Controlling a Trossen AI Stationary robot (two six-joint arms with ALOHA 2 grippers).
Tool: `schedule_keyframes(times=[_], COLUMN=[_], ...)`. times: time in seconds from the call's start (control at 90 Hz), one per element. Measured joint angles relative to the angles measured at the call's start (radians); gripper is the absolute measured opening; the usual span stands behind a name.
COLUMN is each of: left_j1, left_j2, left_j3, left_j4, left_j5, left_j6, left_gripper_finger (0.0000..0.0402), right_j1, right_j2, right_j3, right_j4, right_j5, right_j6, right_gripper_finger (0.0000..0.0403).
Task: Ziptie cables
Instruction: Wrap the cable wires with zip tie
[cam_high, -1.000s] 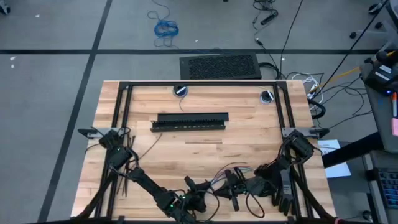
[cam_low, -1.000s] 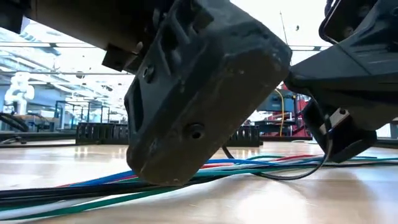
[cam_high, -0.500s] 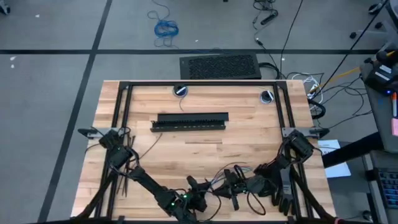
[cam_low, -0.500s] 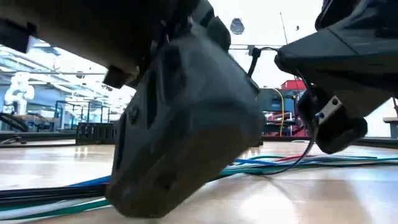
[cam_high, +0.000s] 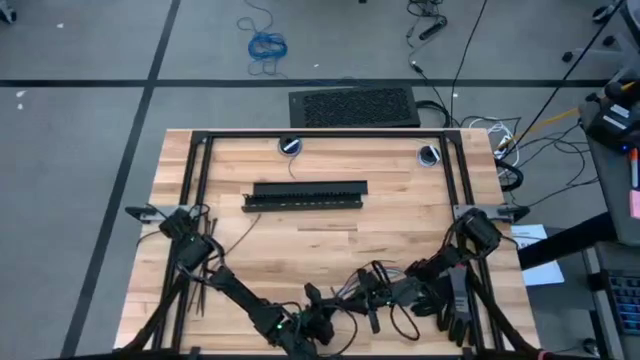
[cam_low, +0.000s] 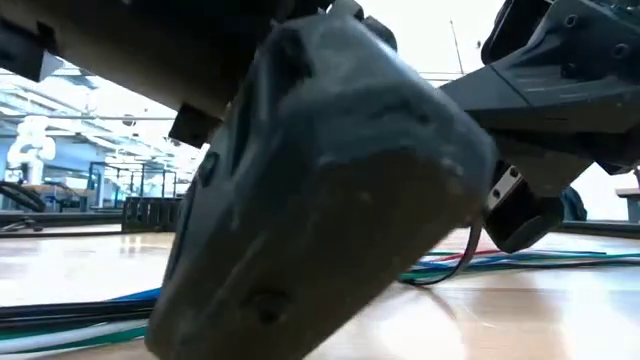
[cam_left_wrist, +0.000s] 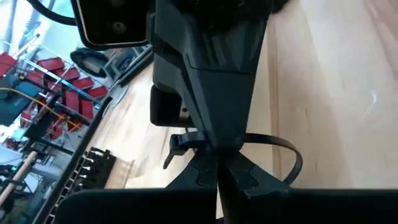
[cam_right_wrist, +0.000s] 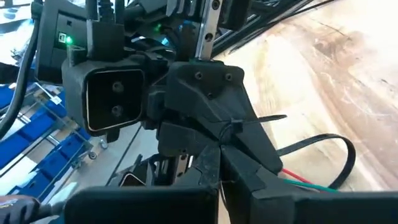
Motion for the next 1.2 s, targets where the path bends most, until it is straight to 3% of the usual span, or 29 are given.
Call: schedule_keyframes(times=[0.411, 0.878, 1.2], left_j1=[0.004, 0.004, 0.006], left_j2=[0.000, 0.003, 0.005], left_j3=[0.000, 0.000, 0.001], left_j4=[-0.017, -0.010, -0.008], left_j5=[0.088, 0.072, 0.023], left_j6=[-0.076, -0.105, -0.104], left_gripper_finger=[0.0000, 0.0000, 0.0000], right_j1=[-0.035, -0.016, -0.017], right_j2=[0.000, -0.004, -0.005], right_j3=[-0.002, 0.003, 0.003], right_j4=[-0.023, -0.089, -0.138], right_j5=[-0.026, 0.010, -0.029], right_j6=[0.012, 0.049, 0.049], right_gripper_finger=[0.0000, 0.0000, 0.0000])
